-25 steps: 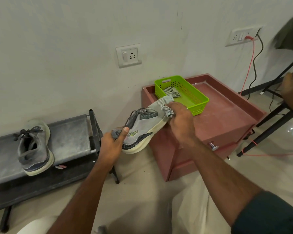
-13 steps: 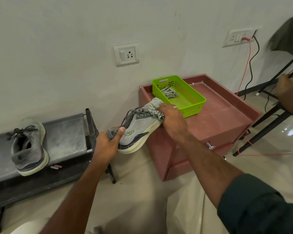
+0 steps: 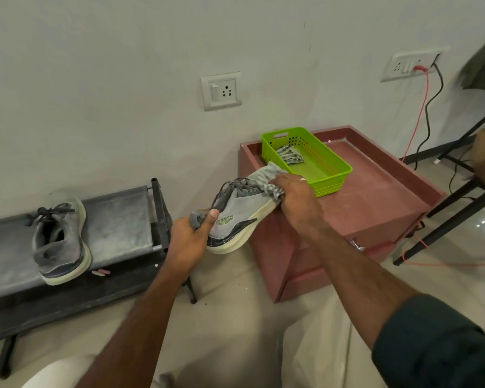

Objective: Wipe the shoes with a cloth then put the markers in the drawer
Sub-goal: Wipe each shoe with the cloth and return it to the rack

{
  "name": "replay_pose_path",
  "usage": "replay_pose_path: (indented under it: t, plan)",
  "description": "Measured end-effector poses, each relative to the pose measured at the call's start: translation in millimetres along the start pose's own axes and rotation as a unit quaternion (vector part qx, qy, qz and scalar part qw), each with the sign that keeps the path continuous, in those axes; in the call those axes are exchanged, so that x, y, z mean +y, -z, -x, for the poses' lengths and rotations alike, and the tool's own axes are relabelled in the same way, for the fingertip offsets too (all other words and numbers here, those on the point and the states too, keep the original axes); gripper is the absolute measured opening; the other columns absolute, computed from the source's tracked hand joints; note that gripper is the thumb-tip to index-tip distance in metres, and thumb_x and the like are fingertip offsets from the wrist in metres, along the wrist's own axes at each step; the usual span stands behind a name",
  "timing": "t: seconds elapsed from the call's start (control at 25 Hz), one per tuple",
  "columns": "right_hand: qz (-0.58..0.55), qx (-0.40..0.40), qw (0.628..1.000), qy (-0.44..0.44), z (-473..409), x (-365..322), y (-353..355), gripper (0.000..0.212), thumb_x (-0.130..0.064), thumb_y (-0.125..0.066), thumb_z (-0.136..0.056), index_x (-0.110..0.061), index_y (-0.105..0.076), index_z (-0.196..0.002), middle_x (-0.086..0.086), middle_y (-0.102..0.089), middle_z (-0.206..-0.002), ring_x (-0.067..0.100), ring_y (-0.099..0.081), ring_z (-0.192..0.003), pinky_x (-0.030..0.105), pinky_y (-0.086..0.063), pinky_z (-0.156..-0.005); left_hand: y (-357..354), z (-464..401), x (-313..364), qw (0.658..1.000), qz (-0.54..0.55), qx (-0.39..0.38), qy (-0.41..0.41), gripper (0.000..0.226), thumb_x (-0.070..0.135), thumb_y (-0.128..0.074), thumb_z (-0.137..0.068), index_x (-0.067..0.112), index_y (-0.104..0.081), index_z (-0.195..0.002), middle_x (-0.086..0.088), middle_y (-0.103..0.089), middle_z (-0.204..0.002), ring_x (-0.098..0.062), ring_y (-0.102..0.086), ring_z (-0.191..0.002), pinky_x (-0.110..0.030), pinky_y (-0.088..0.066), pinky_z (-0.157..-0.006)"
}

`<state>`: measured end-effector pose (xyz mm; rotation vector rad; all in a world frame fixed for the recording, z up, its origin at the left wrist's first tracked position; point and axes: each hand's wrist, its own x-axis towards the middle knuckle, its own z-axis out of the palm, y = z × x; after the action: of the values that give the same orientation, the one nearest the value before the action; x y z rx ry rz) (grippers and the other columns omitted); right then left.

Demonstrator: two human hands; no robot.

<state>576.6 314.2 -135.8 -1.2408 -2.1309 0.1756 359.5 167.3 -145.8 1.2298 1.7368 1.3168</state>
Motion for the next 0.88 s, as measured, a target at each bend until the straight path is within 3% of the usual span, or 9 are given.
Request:
replay_pose_path:
  t: [0.12,0.2,0.28,0.4,0.52,0.6,0.72,0.84,0.88]
  plan:
    - [-0.048,0.105,0.993,-0.018,14.0,-15.2,7.7,0.036,0.004,-0.061,-0.074,-0.01,-0.076,-0.105,0.007,-0.072,-0.11,0.02,-0.062,-0.108,0.014,-0.038,-0.097,1.3,-4.1,-0.6,1.0,0.003,0.006,-0.005,0.031,0.042,-0.058,-0.1,0.019,-0.079,-0.099,0.004,-0.079,-0.088,-0.007,-0.075,-0.08,-0.02,-0.058,-0.068]
    - [-0.126,0.053,0.988,0.069,36.2,-48.3,7.9,0.047,-0.001,-0.044,-0.073,-0.007,-0.075,-0.108,0.008,-0.07,-0.118,0.018,-0.059,-0.116,0.021,-0.037,-0.109,1.1,-5.1,1.2,1.0,0.006,0.014,-0.003,0.031,0.041,-0.059,-0.1,0.017,-0.079,-0.098,0.002,-0.079,-0.087,-0.007,-0.075,-0.079,-0.018,-0.057,-0.066]
    - [-0.151,-0.017,0.981,0.12,54.8,-71.0,0.4,0.049,-0.008,-0.04,-0.074,-0.007,-0.076,-0.108,0.009,-0.07,-0.119,0.021,-0.059,-0.118,0.028,-0.039,-0.11,0.2,-6.2,1.9,1.0,0.008,0.014,-0.007,0.033,0.041,-0.059,-0.1,0.014,-0.079,-0.098,0.0,-0.079,-0.086,-0.008,-0.075,-0.079,-0.02,-0.058,-0.067]
    - [-0.061,-0.041,0.989,0.131,39.1,-51.0,-12.1,0.042,-0.014,-0.043,-0.08,-0.008,-0.076,-0.106,0.01,-0.071,-0.115,0.025,-0.06,-0.113,0.031,-0.045,-0.102,-1.1,-1.2,5.5,1.0,0.0,0.005,-0.014,0.028,0.039,-0.058,-0.101,0.019,-0.078,-0.096,0.003,-0.078,-0.085,-0.006,-0.074,-0.078,-0.018,-0.056,-0.067]
    - [0.021,-0.028,0.998,0.048,6.6,-8.6,-4.8,0.02,-0.011,-0.06,-0.083,-0.01,-0.076,-0.095,0.012,-0.072,-0.098,0.032,-0.067,-0.096,0.034,-0.05,-0.081,1.0,4.5,7.1,1.0,-0.011,-0.009,-0.02,0.018,0.038,-0.058,-0.101,0.028,-0.073,-0.101,0.012,-0.075,-0.085,0.004,-0.071,-0.079,-0.01,-0.053,-0.065]
    - [0.014,0.037,0.998,-0.049,0.8,7.7,10.0,0.012,-0.015,-0.067,-0.085,-0.013,-0.075,-0.094,0.009,-0.071,-0.094,0.031,-0.066,-0.089,0.034,-0.048,-0.075,3.8,4.4,10.9,1.0,-0.01,-0.013,-0.022,0.015,0.038,-0.057,-0.1,0.033,-0.071,-0.1,0.019,-0.073,-0.078,0.009,-0.07,-0.078,-0.01,-0.054,-0.067]
    - [-0.055,0.093,0.992,-0.06,21.5,-12.9,12.6,0.026,-0.01,-0.058,-0.086,-0.011,-0.073,-0.107,0.009,-0.072,-0.108,0.027,-0.065,-0.1,0.025,-0.045,-0.089,2.2,2.7,14.2,1.0,-0.007,-0.007,-0.023,0.022,0.04,-0.056,-0.101,0.035,-0.071,-0.086,0.015,-0.075,-0.075,0.0,-0.072,-0.078,-0.021,-0.056,-0.068]
    - [-0.139,0.008,0.99,0.001,53.2,-63.3,-8.0,0.051,0.001,-0.046,-0.077,-0.011,-0.072,-0.119,0.009,-0.068,-0.126,0.023,-0.056,-0.127,0.03,-0.037,-0.114,-8.7,-0.7,15.4,1.0,-0.009,0.019,-0.01,0.043,0.043,-0.055,-0.102,0.012,-0.075,-0.081,-0.009,-0.077,-0.079,-0.017,-0.071,-0.072,-0.035,-0.054,-0.067]
    - [-0.16,0.001,0.987,0.017,60.9,-76.6,-13.7,0.056,0.006,-0.047,-0.073,-0.01,-0.071,-0.121,0.009,-0.068,-0.128,0.023,-0.053,-0.131,0.032,-0.035,-0.116,-11.9,-1.9,15.9,1.0,-0.004,0.028,-0.002,0.049,0.044,-0.055,-0.102,0.005,-0.072,-0.078,-0.012,-0.075,-0.075,-0.015,-0.066,-0.065,-0.033,-0.05,-0.062]
